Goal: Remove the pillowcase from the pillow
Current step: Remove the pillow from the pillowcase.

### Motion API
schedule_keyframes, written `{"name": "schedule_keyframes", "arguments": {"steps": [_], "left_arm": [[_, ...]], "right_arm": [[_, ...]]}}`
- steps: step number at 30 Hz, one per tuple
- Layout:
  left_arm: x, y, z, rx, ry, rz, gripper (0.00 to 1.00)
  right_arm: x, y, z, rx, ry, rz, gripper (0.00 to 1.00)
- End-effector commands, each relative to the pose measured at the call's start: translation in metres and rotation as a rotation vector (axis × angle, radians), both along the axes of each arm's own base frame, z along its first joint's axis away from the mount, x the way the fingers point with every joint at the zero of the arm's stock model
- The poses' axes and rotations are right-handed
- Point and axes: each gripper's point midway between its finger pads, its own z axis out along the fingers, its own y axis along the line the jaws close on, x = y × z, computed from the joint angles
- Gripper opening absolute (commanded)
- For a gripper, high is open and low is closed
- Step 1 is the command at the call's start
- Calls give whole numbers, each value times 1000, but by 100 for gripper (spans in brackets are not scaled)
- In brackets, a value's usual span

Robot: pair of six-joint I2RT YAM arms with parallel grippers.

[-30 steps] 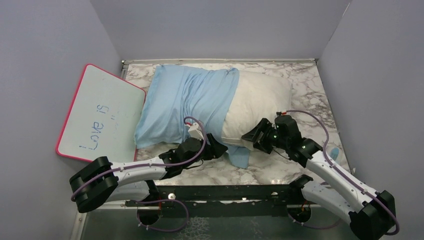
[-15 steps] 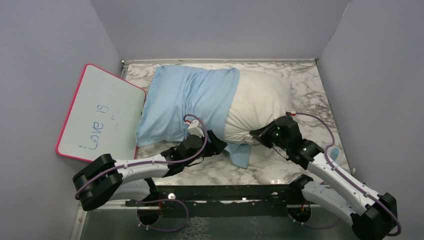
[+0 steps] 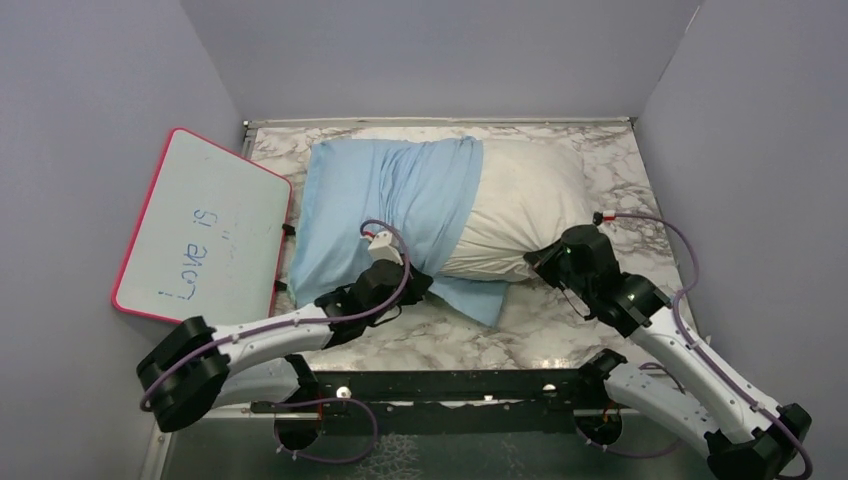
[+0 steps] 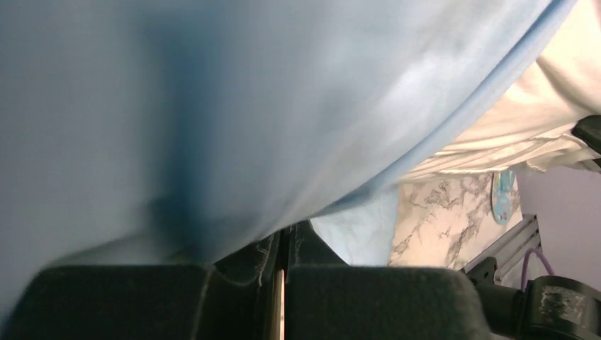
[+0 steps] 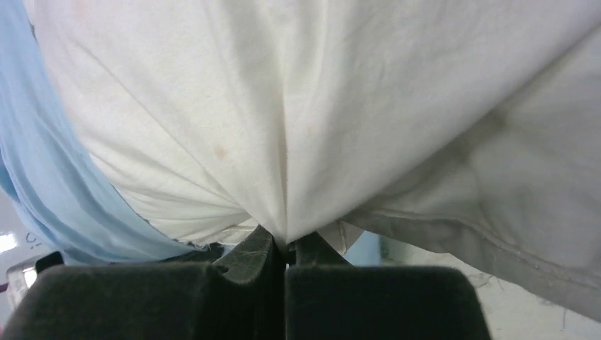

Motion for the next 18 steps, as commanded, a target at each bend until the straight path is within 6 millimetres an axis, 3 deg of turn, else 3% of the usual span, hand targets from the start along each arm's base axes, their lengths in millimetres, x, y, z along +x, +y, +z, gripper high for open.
{"name": "schedule_keyframes", "arguments": {"steps": [1,4,8,9,14,18], "left_arm": [[-12,101,-34,242,59,262,0],[-23,124,-25,200,40,311,0],[-32,118,-6,68,-33,234,0],[-35,114,-1,43,-49,202,4],[-47,94,22,18,-90,37,45],[-49,79,71,20,-142,-60,52]], "right_arm": [[5,-76,26,-300,-83,-226,0],[2,-86,32,-331,-97,-255,1],[-7,-83,20,-314,-69,-217,1],[-11,-83,16,-316,-60,-212,0],[-27,-82,2,-309,-23,-156,0],[-38,-72,-11,-268,6,-88,2]]}}
